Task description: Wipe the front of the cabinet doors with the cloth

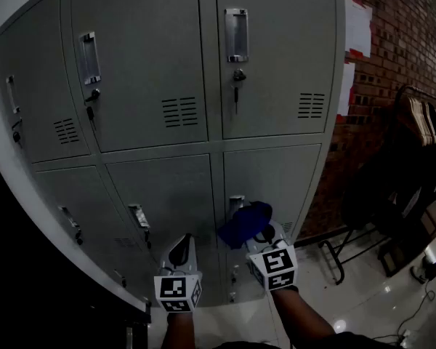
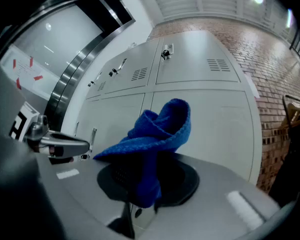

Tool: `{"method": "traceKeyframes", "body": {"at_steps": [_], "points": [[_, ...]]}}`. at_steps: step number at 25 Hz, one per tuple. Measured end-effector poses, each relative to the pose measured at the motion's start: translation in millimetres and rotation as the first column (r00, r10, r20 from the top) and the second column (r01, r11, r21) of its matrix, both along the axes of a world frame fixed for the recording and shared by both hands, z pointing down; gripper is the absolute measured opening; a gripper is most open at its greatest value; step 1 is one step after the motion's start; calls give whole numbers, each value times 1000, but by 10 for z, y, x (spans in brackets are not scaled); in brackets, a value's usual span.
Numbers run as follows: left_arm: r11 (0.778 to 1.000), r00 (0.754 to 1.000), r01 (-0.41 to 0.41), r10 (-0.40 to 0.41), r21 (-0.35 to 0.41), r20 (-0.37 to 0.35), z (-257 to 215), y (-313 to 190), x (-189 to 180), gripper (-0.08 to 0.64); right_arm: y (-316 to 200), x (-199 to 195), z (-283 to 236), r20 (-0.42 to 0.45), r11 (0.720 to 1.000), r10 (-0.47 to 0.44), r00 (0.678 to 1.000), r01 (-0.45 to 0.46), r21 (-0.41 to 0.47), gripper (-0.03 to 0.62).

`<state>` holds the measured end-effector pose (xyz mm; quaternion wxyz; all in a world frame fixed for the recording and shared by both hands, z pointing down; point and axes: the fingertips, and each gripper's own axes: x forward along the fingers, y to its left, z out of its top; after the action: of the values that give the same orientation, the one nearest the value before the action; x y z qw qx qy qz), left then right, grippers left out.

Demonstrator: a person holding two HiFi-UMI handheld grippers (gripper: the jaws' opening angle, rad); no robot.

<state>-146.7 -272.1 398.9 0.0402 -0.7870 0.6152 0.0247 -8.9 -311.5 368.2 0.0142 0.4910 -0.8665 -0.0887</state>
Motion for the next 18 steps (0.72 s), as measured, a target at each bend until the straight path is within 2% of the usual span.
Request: {"method": "traceKeyframes", "body": {"at_steps": [6, 10, 18], "points": [[1000, 1000, -26, 26, -15, -4, 45, 75, 50, 17, -198, -186, -783, 33, 995, -89, 995, 87, 46, 71], [999, 999, -37, 37, -16, -7, 63, 95, 86, 17, -282, -308, -1165, -1, 990, -95, 995, 95, 108, 72], [1000, 1000, -26, 25, -17, -15, 100, 94, 42, 17, -465, -167, -1283, 72, 990, -124, 990, 118, 84, 72]]}}
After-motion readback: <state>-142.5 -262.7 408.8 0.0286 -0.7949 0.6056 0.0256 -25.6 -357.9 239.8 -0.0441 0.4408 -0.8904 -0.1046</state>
